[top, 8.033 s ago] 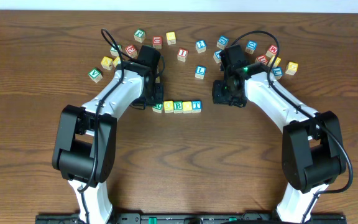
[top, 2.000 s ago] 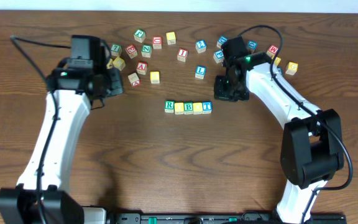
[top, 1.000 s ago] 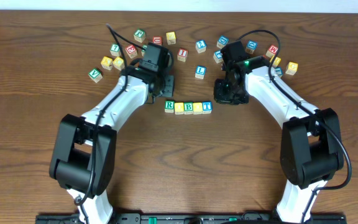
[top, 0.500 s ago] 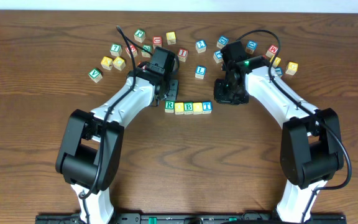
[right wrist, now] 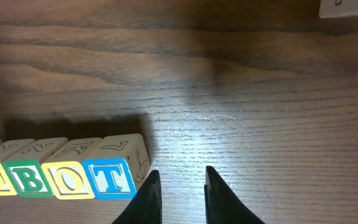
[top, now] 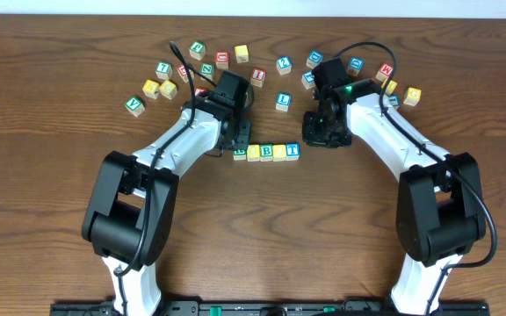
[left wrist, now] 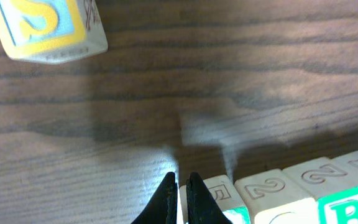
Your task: Spell out ROBOT
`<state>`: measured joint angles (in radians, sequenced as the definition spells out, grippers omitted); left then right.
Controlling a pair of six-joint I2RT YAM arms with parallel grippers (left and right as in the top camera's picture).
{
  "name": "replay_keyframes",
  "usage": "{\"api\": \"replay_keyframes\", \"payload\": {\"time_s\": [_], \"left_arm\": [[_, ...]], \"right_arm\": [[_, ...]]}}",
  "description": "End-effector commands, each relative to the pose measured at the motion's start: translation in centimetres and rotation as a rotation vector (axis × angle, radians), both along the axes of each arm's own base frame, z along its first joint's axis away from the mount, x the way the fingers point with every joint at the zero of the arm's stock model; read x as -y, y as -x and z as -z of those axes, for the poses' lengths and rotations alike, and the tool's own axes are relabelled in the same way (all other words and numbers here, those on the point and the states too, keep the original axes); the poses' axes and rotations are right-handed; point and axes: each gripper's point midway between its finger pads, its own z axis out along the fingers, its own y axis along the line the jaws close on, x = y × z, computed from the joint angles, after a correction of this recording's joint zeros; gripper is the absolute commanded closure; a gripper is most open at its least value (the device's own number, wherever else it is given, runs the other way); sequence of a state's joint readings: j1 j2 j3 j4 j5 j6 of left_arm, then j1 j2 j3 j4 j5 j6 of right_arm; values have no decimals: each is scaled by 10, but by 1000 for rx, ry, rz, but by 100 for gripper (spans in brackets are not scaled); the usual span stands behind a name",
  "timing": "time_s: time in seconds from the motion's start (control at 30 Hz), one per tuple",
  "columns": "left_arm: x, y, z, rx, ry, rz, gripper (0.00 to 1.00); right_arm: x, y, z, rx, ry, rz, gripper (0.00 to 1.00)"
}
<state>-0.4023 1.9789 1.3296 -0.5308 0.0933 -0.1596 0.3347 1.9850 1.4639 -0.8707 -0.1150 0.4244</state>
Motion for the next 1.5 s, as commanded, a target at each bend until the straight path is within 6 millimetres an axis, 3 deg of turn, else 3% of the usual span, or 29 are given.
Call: {"api": "replay_keyframes", "payload": {"time_s": [0.0, 0.4, 0.6, 0.7, 1.0, 1.47], "left_arm": [[-1, 9, 8, -35, -13, 10, 92], [-1, 1, 3, -3, -13, 9, 93], [-3, -15, -25, 61, -56, 44, 92], [-10, -12, -37, 44, -84, 34, 92], [-22, 18, -20, -89, -98, -104, 92], [-20, 15, -10, -91, -93, -109, 92]], "right_arm": [[-1, 2, -1, 8, 11, -15, 82], [-1, 1, -1, 11, 10, -16, 81], [-1, 0, -2, 15, 9, -16, 80], [-1, 0, -2, 16, 9, -16, 79], [-1, -1, -2, 18, 8, -16, 78], [-1, 0, -1, 13, 10, -16, 78]]}}
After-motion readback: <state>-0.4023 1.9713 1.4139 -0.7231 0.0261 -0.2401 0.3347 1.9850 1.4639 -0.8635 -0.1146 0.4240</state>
